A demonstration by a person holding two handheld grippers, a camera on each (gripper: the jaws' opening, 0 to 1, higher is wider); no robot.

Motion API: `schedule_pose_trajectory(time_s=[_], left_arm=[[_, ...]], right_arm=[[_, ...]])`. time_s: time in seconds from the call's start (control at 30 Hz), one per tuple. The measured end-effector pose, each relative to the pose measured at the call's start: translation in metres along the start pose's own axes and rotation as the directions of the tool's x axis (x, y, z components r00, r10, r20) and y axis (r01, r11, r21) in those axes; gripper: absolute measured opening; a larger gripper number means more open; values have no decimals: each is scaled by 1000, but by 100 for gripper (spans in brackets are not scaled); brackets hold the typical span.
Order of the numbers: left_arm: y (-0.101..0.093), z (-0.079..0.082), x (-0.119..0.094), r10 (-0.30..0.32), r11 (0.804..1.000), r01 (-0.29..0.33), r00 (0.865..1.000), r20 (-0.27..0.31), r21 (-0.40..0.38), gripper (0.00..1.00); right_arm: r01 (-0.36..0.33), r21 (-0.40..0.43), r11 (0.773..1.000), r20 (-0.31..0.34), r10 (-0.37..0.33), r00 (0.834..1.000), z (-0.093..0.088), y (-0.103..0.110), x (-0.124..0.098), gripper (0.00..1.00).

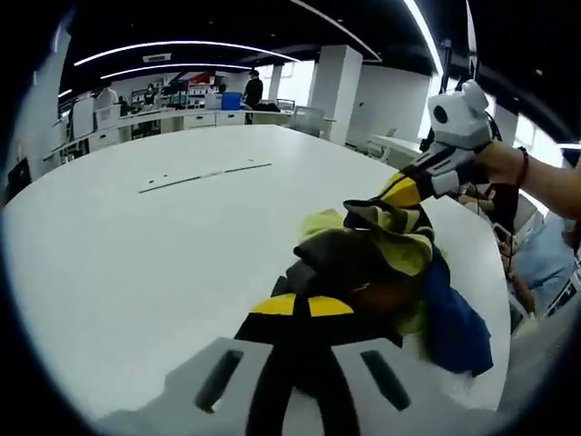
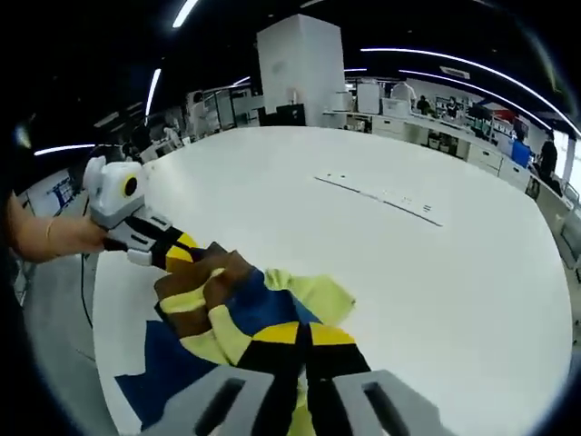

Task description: Fold the garment on the visible template until the final outline fits inside the template.

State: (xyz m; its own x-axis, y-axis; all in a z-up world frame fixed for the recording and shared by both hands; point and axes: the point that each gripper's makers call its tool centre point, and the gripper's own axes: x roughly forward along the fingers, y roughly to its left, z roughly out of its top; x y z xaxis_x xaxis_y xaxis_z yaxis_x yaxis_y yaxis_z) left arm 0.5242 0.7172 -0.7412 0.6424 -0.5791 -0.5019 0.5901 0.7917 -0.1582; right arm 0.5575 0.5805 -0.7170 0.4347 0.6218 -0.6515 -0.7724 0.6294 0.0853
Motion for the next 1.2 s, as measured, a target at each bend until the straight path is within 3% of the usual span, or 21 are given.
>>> schedule_pose_trajectory(time_s=[0.2,0.67,1.2], left_arm=[[1,6,-10,13,1000,-12,1000,24,-20,0],[21,30,-50,84,996,-80,991,101,-43,0],[47,28,-85,184,977,-168,975,124,-130,0]], right_arm=[[27,-3,1000,16,-27,1000,3,-6,-10,0],[87,74,993,99,-94,991,18,-28,-45,0],[149,118,982,113,-162,980,12,-43,-70,0]])
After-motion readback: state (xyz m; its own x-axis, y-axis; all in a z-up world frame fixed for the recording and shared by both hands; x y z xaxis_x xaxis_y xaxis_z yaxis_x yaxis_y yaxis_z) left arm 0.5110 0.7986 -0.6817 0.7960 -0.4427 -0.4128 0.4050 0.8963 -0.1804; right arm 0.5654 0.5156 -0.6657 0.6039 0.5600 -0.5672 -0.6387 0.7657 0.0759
